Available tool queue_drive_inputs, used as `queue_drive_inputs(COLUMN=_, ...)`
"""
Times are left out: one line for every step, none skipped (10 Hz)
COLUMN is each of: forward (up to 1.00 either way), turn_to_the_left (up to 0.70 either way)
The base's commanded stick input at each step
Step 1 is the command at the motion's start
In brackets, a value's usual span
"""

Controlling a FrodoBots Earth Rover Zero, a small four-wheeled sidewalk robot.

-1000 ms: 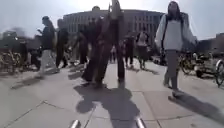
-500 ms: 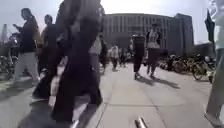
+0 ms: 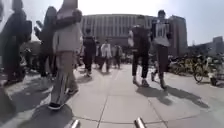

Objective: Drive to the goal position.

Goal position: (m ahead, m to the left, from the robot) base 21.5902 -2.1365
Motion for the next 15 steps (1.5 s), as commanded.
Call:
queue_drive_inputs(forward=0.85, turn_to_the_left=0.01)
queue_drive_inputs(forward=0.85, turn_to_the_left=0.01)
queue_drive_inputs(forward=0.85, turn_to_the_left=0.01)
queue_drive_inputs(forward=0.85, turn_to_the_left=0.01)
queue_drive_inputs(forward=0.85, turn_to_the_left=0.01)
queue_drive_inputs(forward=0.85, turn_to_the_left=0.01)
queue_drive_inputs(forward=0.85, turn_to_the_left=0.01)
queue_drive_inputs(forward=0.85, turn_to_the_left=0.01)
queue_drive_inputs(forward=0.85, turn_to_the_left=0.01)
queue_drive_inputs(forward=0.85, turn_to_the_left=0.01)
queue_drive_inputs(forward=0.85, turn_to_the_left=0.01)
queue_drive_inputs(forward=0.85, turn_to_the_left=0.01)
queue_drive_inputs(forward=0.85, turn_to_the_left=0.01)
queue_drive_inputs(forward=0.85, turn_to_the_left=0.01)
queue_drive_inputs(forward=0.85, turn_to_the_left=0.01)
